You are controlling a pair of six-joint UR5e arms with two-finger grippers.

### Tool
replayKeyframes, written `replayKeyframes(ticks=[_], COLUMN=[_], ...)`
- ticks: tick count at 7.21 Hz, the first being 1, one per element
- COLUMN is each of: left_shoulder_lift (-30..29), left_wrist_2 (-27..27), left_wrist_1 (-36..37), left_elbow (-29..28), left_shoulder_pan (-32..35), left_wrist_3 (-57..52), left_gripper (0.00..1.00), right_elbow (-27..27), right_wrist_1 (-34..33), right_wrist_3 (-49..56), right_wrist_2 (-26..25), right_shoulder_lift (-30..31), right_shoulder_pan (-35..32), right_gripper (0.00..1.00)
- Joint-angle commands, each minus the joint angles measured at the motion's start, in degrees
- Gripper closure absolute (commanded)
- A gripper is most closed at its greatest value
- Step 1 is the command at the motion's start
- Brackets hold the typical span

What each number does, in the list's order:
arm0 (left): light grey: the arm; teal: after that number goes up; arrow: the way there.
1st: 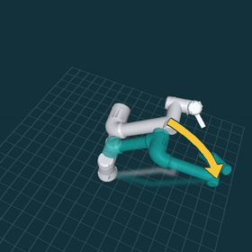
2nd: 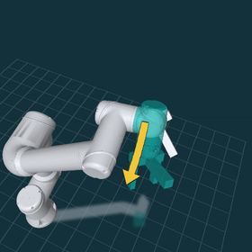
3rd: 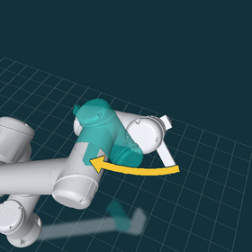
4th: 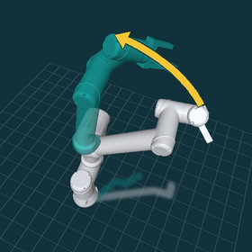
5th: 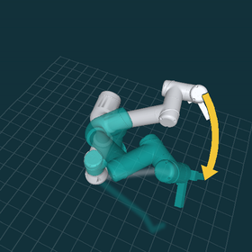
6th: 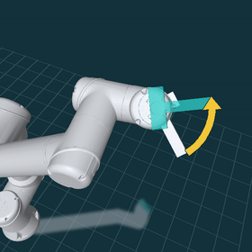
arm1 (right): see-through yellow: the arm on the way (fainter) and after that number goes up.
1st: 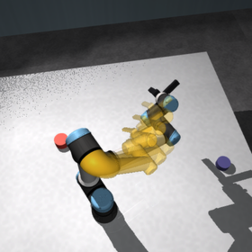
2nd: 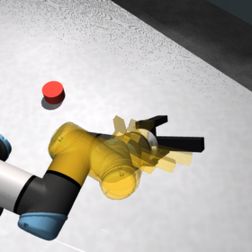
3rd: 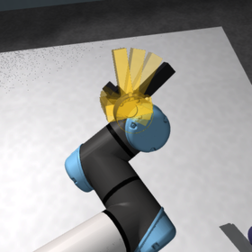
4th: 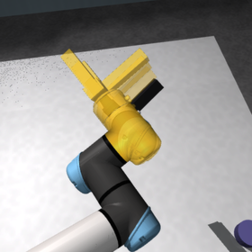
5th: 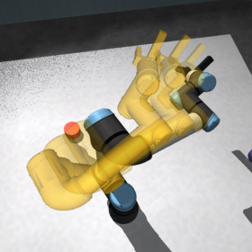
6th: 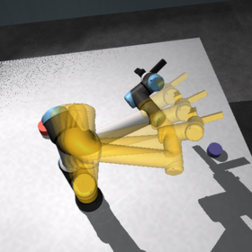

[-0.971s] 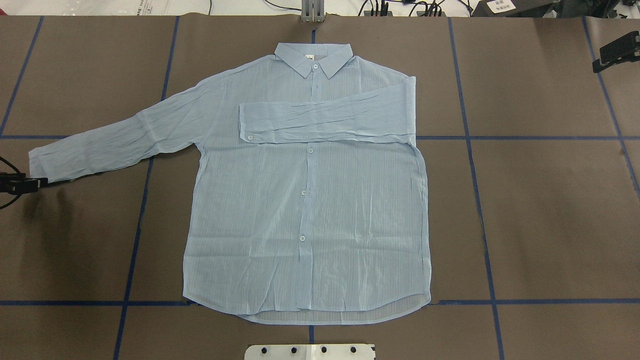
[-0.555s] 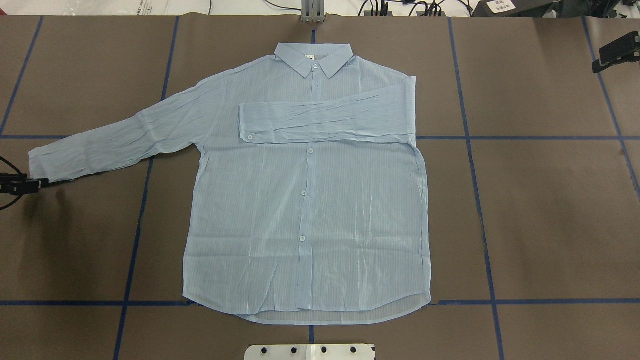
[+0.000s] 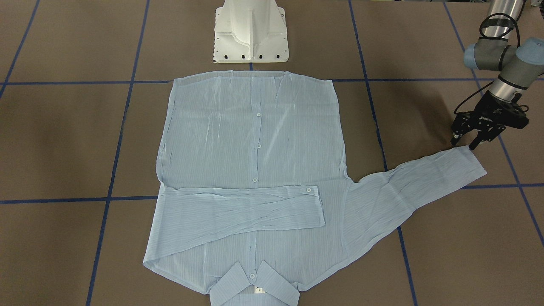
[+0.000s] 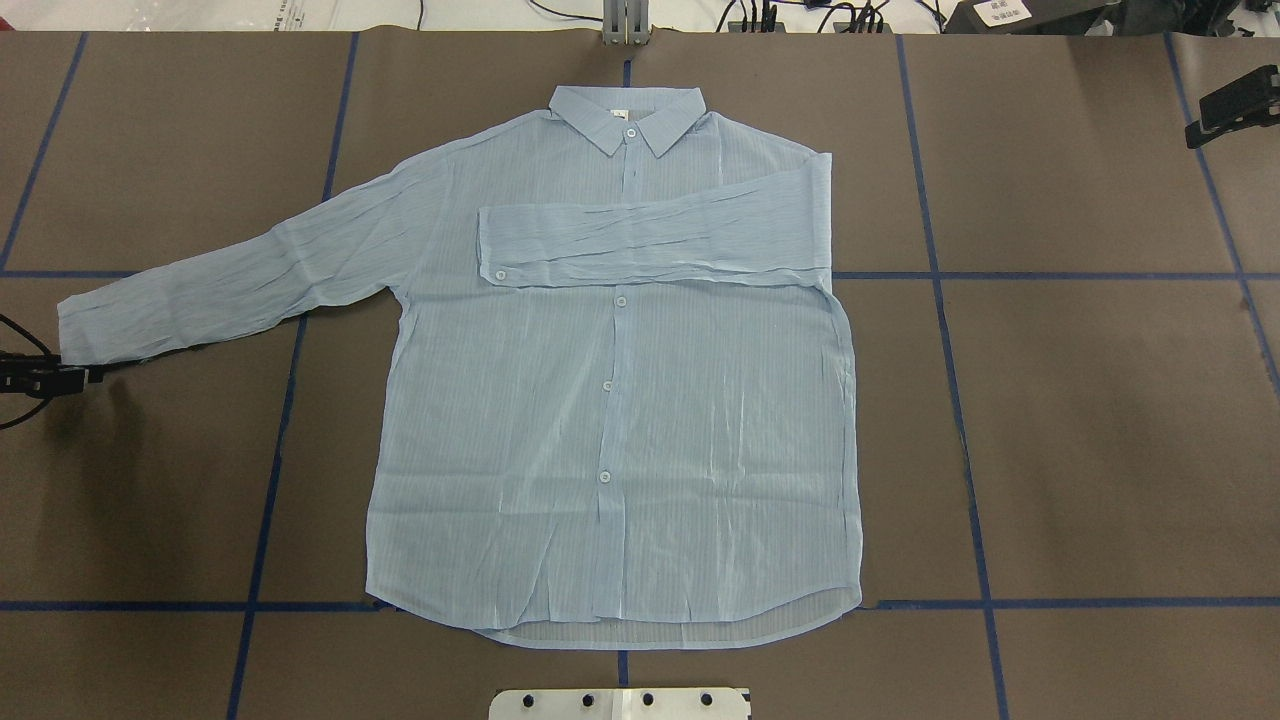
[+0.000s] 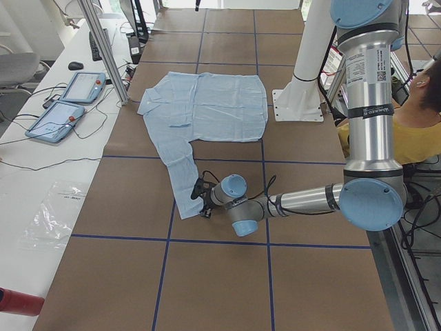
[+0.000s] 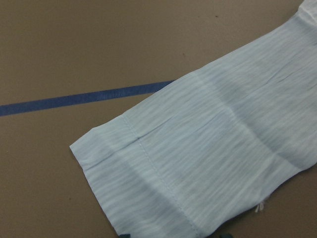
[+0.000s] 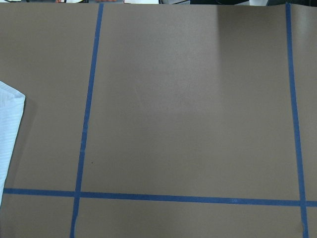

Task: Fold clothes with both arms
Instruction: 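Grasp the cuff of the sleeve nearest the left gripper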

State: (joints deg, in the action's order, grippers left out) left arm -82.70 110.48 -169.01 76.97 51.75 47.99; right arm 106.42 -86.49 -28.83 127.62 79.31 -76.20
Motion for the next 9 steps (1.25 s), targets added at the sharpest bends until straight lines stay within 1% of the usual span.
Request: replayKeyframes(ticks=[1,2,3,5,6,7,8,9], left_shoulder_lift=[0.0,0.1,0.0,0.0,-0.2,-1.3,-3.8,-7.1], left_wrist_2=[-0.1,-0.1,0.0,0.5,1.0,0.9,1.3,2.4], left_wrist_1=[0.1,0.2,0.2,0.3,-0.1,-0.2,0.4,1.0], left_elbow=[-0.2,-0.2,-0.2,0.2,1.5,5.4,8.7,10.3], left_shoulder_pan=[-0.2,-0.2,-0.2,0.0,1.1,3.7,4.6,5.1], left_wrist_3=[0.0,0.0,-0.1,-4.8,-7.5,-8.6,-8.3,-5.9], left_gripper=[0.46,0.77,1.00,1.00,1.00,1.00,1.00,1.00], right_elbow=[0.1,0.2,0.2,0.3,0.4,0.7,0.7,0.7], right_wrist_1=[0.0,0.0,0.0,0.0,-0.1,-0.1,0.0,0.2], right_wrist_3=[0.0,0.0,0.0,-0.1,-0.3,-0.6,-0.6,-0.7], right_wrist_2=[0.0,0.0,0.0,0.2,0.2,0.2,0.2,0.2], right_shoulder_lift=[0.3,0.3,0.3,0.3,0.4,0.4,0.6,0.7], right_shoulder_pan=[0.0,0.0,0.0,0.0,0.0,0.0,0.0,0.0], right_gripper=[0.00,0.00,0.00,0.00,0.00,0.00,0.00,0.00])
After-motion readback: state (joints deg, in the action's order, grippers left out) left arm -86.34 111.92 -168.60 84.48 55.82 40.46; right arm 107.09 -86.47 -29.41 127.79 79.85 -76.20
